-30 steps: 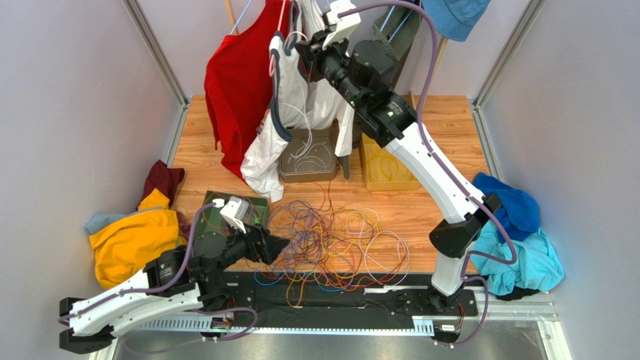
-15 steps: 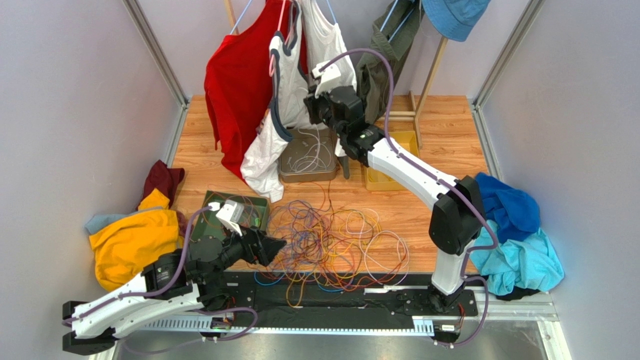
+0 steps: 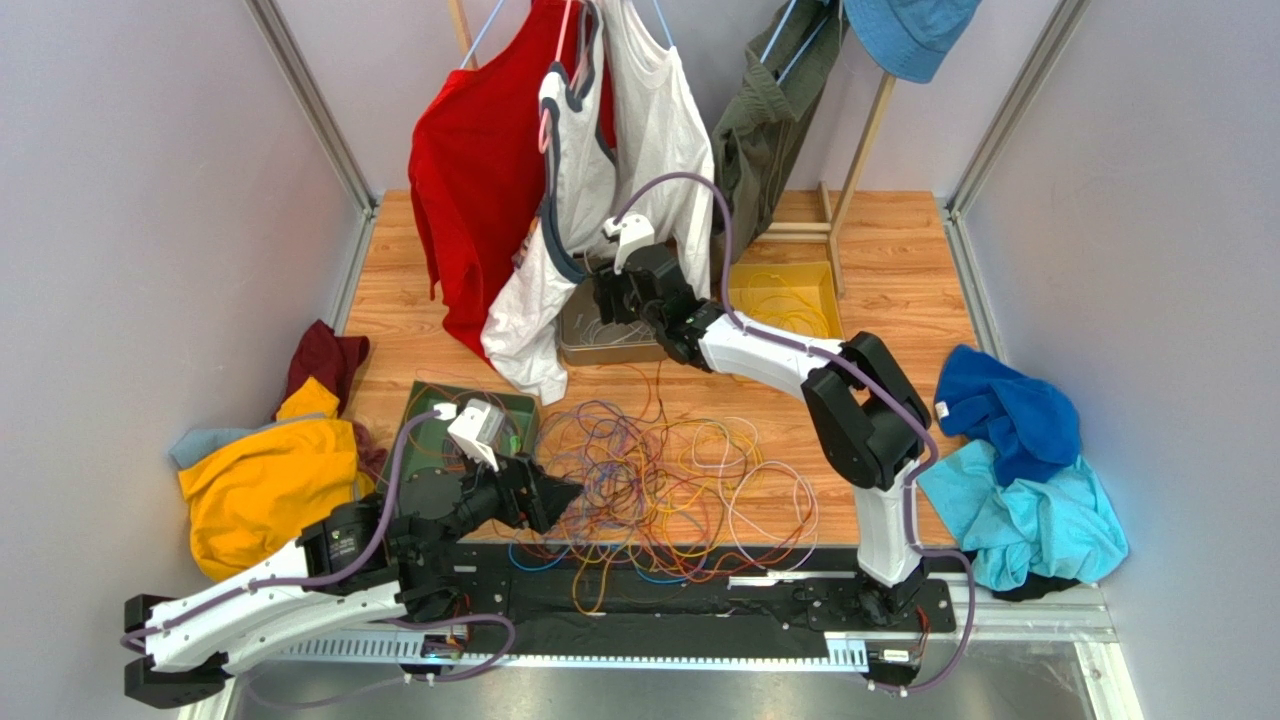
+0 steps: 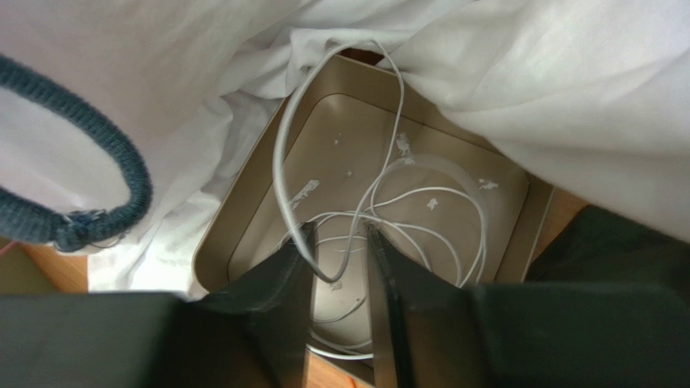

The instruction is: Untangle the cables

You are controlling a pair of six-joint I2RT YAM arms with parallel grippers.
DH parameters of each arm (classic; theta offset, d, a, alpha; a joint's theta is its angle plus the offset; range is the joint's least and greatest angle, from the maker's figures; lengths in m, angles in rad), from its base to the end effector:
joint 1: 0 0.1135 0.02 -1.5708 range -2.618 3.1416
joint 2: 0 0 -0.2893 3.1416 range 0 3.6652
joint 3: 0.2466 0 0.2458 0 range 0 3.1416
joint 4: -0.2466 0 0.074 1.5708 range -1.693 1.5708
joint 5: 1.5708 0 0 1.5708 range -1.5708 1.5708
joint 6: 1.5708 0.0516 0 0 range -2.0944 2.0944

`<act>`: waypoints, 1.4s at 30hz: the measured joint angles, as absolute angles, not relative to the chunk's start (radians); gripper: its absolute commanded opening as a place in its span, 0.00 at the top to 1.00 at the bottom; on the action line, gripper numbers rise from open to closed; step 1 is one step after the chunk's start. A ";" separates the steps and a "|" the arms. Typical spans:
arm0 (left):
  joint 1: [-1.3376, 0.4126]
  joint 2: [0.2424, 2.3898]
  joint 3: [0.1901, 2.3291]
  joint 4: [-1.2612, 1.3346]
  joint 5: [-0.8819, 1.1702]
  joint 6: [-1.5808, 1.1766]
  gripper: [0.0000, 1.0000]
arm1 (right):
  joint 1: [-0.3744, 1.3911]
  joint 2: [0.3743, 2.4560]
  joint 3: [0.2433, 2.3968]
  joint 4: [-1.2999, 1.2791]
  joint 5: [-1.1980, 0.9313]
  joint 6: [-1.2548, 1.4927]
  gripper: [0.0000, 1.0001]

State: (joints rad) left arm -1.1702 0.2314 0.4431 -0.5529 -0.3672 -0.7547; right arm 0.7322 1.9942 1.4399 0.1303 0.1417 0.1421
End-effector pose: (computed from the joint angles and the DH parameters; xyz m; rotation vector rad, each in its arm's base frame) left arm 0.0459 -0.0609 0.2477 0.1551 2.0000 -0.9414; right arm 0.3672 0.3202 0.2513 -0.4971 1.9528 0.4209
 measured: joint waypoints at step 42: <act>-1.170 0.509 0.483 -0.373 -0.383 -0.795 0.09 | 1.059 1.091 0.548 -0.177 0.488 0.458 0.32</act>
State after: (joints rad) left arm -1.1702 0.5091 0.4831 -0.3725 -0.3828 -0.7952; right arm 1.0592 1.0908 0.5484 -0.1768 0.4885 0.4576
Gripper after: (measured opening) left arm 0.912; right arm 0.683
